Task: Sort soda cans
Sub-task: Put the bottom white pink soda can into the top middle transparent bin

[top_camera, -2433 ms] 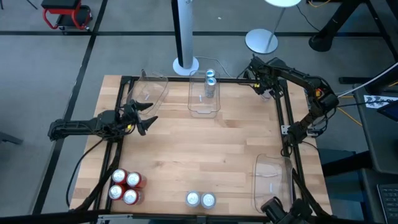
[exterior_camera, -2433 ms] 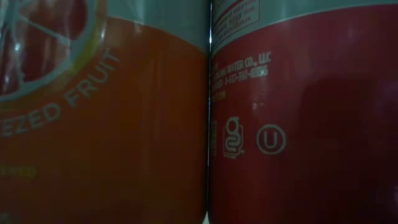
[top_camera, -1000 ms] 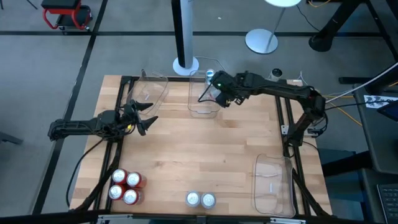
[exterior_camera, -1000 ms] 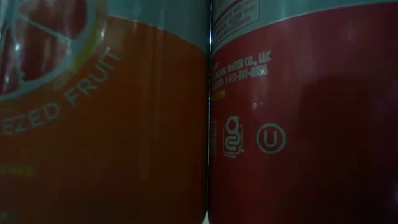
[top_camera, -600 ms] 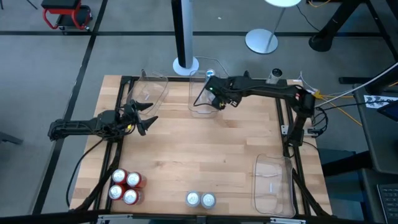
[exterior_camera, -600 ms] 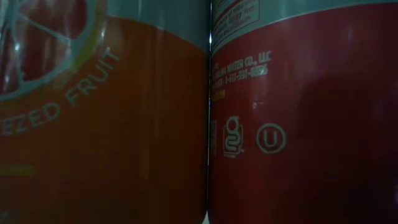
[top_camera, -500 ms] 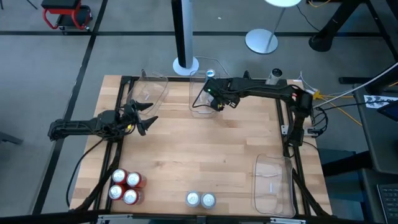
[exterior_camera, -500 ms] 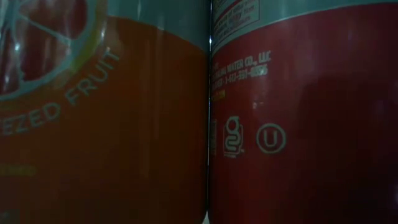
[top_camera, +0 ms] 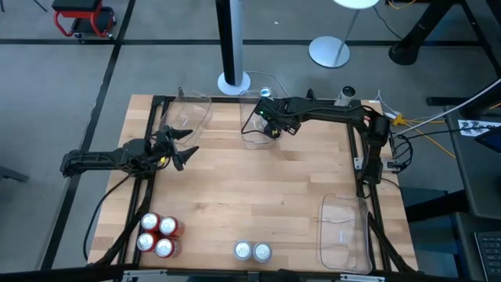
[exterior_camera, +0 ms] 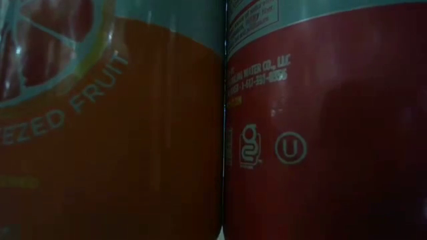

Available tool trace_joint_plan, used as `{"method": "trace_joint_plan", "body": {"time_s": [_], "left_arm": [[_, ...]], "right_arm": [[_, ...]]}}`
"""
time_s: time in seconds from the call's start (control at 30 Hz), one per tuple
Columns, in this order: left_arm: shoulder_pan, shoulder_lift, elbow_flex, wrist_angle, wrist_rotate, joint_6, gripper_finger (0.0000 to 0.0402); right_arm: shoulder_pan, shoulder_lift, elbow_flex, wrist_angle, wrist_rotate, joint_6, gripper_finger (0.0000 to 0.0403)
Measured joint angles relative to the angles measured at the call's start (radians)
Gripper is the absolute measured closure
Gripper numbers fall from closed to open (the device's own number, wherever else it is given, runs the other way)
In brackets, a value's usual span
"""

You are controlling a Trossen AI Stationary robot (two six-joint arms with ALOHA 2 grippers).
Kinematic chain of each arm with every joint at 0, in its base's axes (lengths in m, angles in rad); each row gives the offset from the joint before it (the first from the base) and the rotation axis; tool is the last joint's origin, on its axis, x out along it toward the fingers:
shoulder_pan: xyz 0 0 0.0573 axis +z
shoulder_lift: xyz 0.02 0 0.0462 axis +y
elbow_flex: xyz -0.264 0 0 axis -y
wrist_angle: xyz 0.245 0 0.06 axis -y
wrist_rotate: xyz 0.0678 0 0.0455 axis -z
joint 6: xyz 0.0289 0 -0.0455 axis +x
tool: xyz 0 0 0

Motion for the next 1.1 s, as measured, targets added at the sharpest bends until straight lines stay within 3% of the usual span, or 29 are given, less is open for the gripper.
{"method": "trace_joint_plan", "body": {"time_s": [0.7,1.1], "left_arm": [[0.0,0.0,0.0,0.0,0.0,-0.002,0.0027],[0.0,0.0,0.0,0.0,0.0,0.0,0.0027]], "right_arm": [[-0.033,0.0,0.0,0.003,-0.057,0.062,0.0118],[-0.045,-0.002,0.0,0.006,-0.061,0.093,0.0042]]}}
